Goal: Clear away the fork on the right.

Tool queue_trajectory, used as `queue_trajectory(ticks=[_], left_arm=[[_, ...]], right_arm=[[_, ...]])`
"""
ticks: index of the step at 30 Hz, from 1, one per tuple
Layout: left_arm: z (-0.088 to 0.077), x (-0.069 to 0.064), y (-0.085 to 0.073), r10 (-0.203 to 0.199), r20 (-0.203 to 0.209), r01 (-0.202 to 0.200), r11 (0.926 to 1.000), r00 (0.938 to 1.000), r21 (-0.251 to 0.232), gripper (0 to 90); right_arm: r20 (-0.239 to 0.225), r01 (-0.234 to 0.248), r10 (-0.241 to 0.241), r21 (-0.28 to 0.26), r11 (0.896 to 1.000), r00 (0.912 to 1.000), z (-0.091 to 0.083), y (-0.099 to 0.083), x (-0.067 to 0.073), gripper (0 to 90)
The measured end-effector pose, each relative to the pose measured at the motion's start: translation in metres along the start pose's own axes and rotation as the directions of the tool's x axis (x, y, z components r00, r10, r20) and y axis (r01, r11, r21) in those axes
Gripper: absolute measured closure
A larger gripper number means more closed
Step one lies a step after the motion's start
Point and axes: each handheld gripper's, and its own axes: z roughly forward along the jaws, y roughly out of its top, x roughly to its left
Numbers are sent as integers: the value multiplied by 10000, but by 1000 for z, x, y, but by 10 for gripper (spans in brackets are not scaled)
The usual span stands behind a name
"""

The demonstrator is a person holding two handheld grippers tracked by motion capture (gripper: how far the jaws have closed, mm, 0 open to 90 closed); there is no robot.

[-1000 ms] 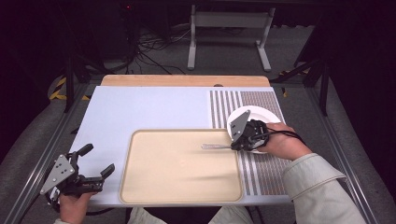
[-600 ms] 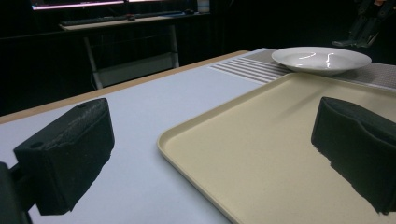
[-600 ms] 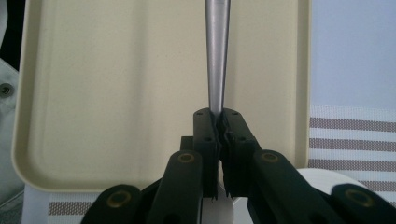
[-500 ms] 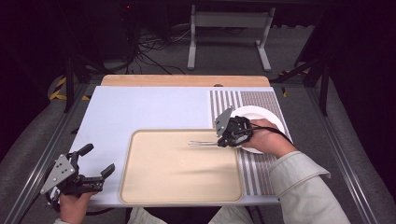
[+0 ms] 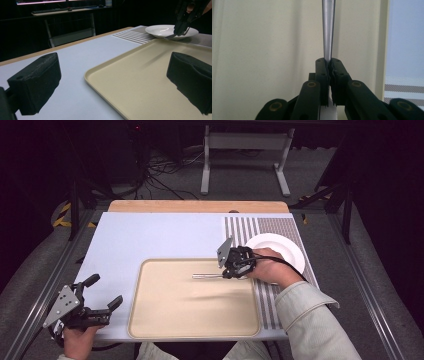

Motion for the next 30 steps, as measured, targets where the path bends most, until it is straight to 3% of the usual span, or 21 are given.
queue_trajectory(ticks=[10,23,30], left_arm=[[-1,0,0,-47,-37,47,10000,10000,3,1],[0,1,-1,-106,5,106,9999,9999,70,1],[0,1,-1,-83,6,82,9999,10000,92,1]], right_arm=[[-316,49,-25,768,9970,9995,26,3,-1,858],[-675,-257,325,998,9947,9972,45,-1,-5,857],[-742,-211,291,1063,9941,9968,50,-1,-7,857]])
